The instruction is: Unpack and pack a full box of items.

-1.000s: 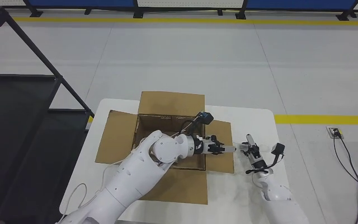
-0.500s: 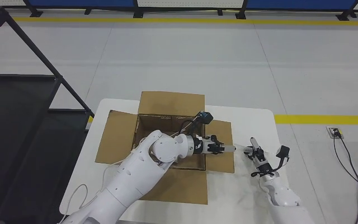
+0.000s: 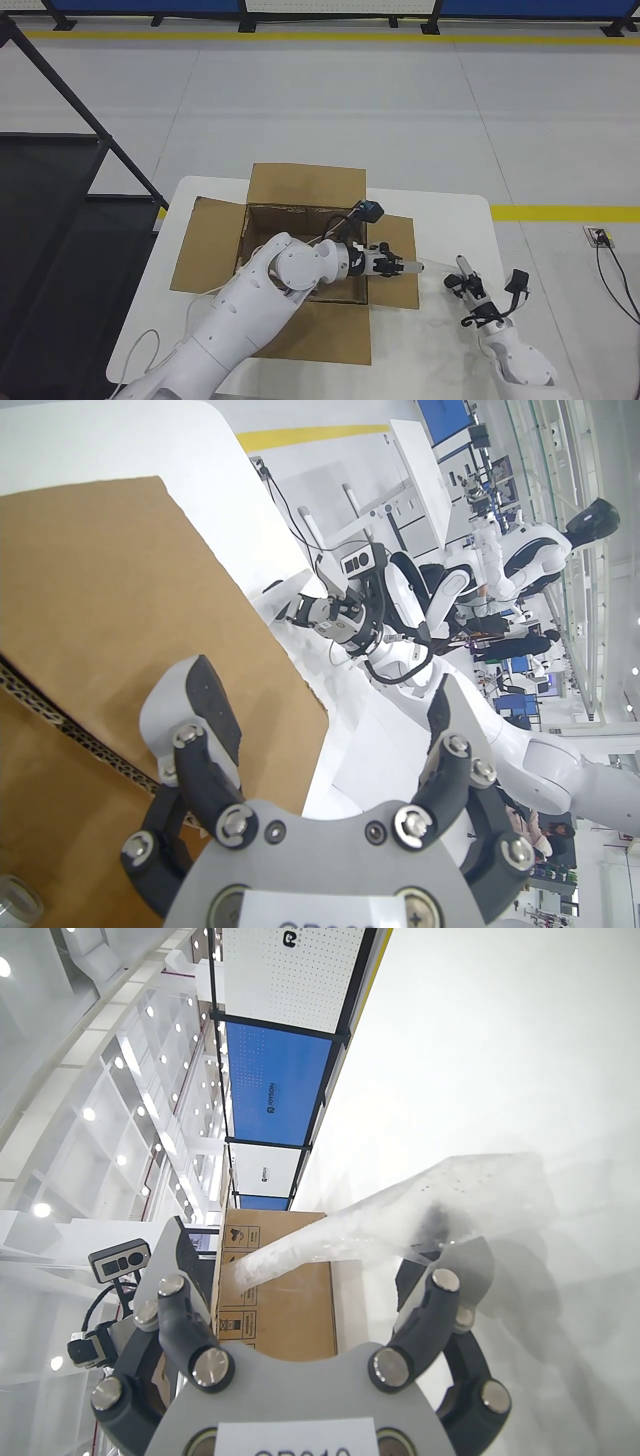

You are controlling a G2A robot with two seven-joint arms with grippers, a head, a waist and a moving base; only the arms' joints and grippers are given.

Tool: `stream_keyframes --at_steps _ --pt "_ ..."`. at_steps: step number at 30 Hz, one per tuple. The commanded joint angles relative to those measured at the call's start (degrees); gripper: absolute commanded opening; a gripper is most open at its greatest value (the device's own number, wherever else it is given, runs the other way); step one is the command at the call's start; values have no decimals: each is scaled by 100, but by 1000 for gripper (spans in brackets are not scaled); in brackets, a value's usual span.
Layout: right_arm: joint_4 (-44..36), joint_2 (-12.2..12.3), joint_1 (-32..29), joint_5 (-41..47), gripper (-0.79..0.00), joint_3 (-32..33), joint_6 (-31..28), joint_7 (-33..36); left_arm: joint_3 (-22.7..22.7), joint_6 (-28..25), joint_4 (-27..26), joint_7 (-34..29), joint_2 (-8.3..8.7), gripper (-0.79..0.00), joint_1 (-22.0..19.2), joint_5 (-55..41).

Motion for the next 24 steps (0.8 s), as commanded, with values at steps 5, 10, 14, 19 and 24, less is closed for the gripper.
stream_keyframes --at_steps 5,10,14,19,24 --pt "-90 17 10 -15 0 14 254 -16 -29 -13 23 -27 -27 0 -11 26" --pt "-208 33 -112 91 0 164 126 -311 -76 -32 33 -46 -40 0 -1 41" --pt "-344 58 -212 -50 0 260 327 -527 -105 -39 35 -73 -50 0 14 49" --pt "-459 62 -228 -111 0 322 612 -862 -138 -62 42 -94 -64 0 26 61" --pt "-451 46 -201 -81 0 402 630 -1371 -199 -91 82 -120 -71 0 25 56"
